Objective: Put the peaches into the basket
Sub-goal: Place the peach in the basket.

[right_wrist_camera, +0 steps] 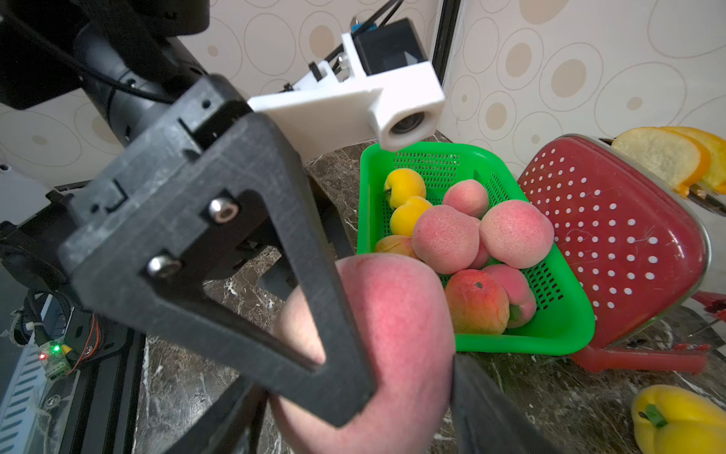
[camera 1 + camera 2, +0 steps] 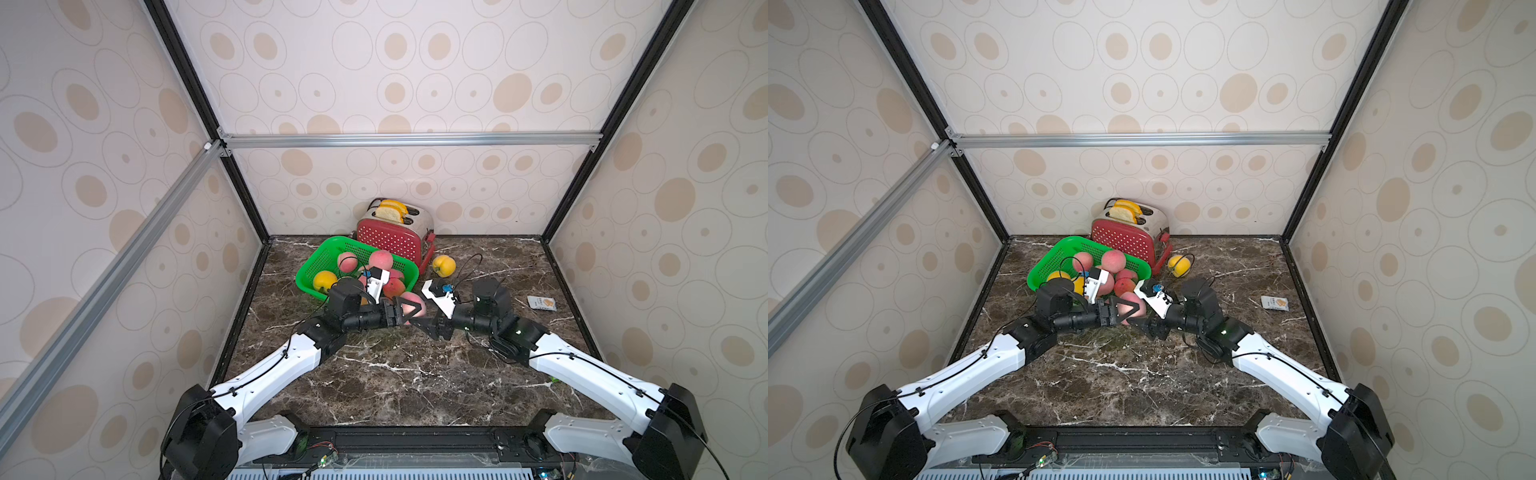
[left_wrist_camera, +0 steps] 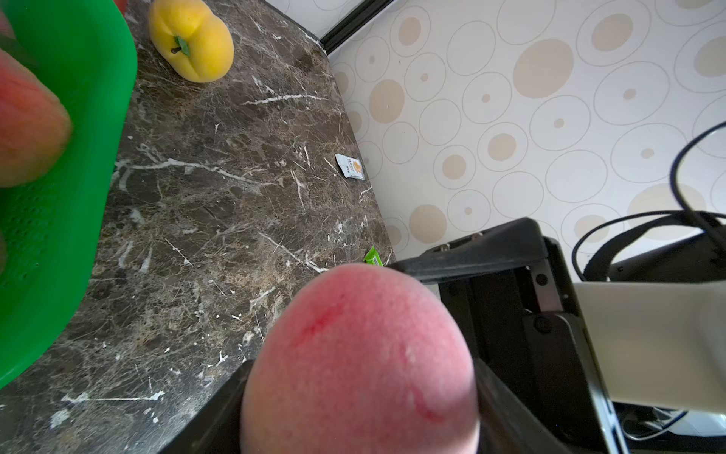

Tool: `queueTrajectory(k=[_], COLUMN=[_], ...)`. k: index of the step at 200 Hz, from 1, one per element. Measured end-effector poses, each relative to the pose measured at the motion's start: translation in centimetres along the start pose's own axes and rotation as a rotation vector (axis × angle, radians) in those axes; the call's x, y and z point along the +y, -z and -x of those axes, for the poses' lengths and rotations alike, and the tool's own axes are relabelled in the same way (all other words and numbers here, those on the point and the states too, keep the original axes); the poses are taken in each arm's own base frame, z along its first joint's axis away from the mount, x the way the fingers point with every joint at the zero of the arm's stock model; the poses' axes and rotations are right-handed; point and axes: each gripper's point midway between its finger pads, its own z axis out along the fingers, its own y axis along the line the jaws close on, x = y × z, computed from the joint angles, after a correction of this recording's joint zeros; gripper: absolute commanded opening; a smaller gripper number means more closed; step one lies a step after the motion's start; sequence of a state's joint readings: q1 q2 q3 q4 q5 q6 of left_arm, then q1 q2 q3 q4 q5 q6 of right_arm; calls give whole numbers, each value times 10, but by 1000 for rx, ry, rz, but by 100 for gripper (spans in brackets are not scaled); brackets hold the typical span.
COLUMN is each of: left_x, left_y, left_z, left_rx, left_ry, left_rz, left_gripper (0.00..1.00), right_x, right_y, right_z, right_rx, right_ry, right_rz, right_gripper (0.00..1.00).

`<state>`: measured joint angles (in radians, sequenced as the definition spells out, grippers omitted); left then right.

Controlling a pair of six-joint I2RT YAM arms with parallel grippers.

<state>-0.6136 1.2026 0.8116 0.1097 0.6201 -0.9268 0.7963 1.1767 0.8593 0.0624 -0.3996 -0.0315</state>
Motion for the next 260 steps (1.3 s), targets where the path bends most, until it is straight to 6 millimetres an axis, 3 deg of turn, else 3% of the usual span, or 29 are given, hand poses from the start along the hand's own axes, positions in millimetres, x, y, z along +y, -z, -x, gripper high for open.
queueTrajectory(k=[39, 67, 110, 141, 183, 260], left_x=[9, 14, 59, 78, 116, 208], left_y=[3, 13, 51, 71, 68, 54], left_z=[-3, 13, 67, 121, 178, 234], left_rx=[19, -6, -125, -187, -194, -125], left_ry=[-22, -60, -59, -109, -168, -214], left_rz=[67, 136, 335, 475, 654, 940], left_gripper=[66, 67, 70, 70, 71, 72], right_x=[-3, -7, -12, -14, -21, -42], right_y=[0, 0, 1, 2, 4, 13], right_z=[-5, -12, -21, -24, -29, -34], right_rx=[23, 53, 89, 103, 126, 118], right_ry=[-2, -9, -21, -24, -32, -123], right_rz=[-22, -44, -77, -94, -131, -159], right_gripper=[95, 98, 99, 99, 100, 100])
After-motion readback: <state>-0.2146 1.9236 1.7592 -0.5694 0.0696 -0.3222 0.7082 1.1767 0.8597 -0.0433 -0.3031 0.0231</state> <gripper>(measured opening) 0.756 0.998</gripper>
